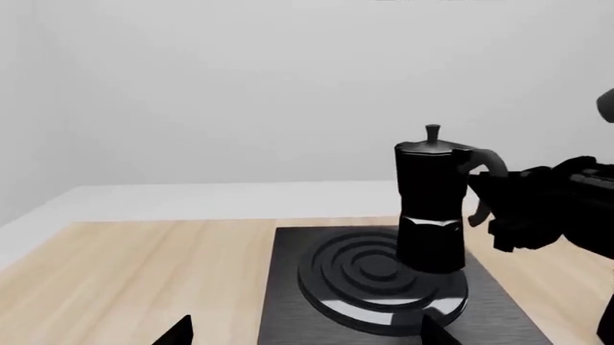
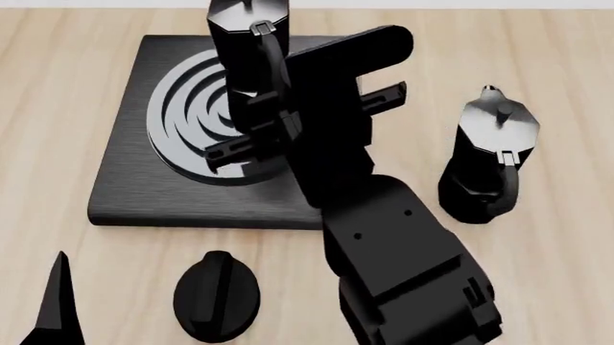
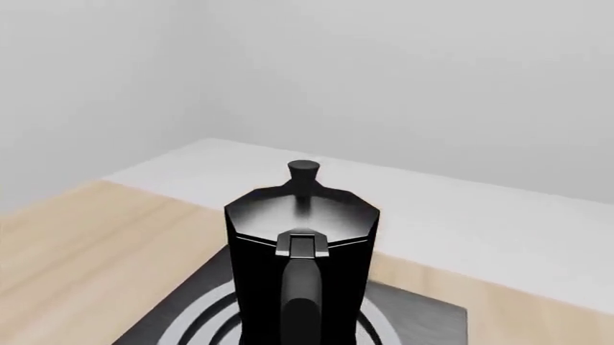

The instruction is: Put the right moka pot on the stove.

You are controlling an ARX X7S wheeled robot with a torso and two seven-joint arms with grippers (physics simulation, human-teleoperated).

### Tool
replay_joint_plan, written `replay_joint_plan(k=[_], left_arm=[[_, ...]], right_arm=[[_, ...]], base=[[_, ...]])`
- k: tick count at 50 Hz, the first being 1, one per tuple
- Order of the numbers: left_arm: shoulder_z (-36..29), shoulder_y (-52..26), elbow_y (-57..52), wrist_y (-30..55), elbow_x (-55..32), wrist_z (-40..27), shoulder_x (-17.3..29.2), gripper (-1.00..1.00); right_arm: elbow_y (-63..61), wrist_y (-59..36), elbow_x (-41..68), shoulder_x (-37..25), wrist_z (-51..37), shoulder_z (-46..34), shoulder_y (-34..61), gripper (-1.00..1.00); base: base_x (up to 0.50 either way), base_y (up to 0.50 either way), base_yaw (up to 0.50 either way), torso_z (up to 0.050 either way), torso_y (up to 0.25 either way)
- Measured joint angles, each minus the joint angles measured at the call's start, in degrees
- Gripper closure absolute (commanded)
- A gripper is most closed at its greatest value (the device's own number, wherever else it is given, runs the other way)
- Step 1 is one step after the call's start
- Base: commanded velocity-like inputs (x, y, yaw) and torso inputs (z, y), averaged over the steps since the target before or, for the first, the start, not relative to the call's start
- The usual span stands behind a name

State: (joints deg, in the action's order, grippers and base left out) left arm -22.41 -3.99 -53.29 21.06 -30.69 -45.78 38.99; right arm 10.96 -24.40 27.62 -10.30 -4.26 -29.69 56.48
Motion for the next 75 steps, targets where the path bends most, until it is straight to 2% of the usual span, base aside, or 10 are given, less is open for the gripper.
replay_joint_plan(k=[28,34,50,61,62,75], left_arm=[[-0.4,0.0,0.1,-0.8,0.1,0.1,0.3,-1.00],[-0.5,0.0,0.1,-0.9,0.0,0.2,0.4,-1.00],[-0.6,-0.2,0.1,-0.9,-0.5,0.2,0.6,-1.00],[-0.7,-0.3,0.2,-1.0,-0.5,0.1,0.7,-1.00],[-0.7,-0.3,0.2,-1.1,-0.6,0.0,0.7,-1.00],[-0.7,-0.3,0.2,-1.2,-0.7,-0.2,0.8,-1.00]], right_arm=[[27.6,14.7,-0.2,8.2,5.8,-4.1,10.4,1.00],[35.9,21.0,7.1,9.1,5.6,-11.9,13.9,1.00],[50.2,35.7,37.3,10.0,4.9,-43.1,20.2,1.00],[53.2,39.8,45.5,10.3,5.7,-52.5,21.4,1.00],[53.4,40.0,45.7,10.3,5.8,-52.9,21.4,-1.00],[55.8,41.2,48.1,10.2,6.7,-57.0,19.9,-1.00]], base=[[0.00,0.00,0.00,0.000,0.001],[0.00,0.00,0.00,0.000,0.000],[0.00,0.00,0.00,0.000,0.001],[0.00,0.00,0.00,0.000,0.000],[0.00,0.00,0.00,0.000,0.000],[0.00,0.00,0.00,0.000,0.000]])
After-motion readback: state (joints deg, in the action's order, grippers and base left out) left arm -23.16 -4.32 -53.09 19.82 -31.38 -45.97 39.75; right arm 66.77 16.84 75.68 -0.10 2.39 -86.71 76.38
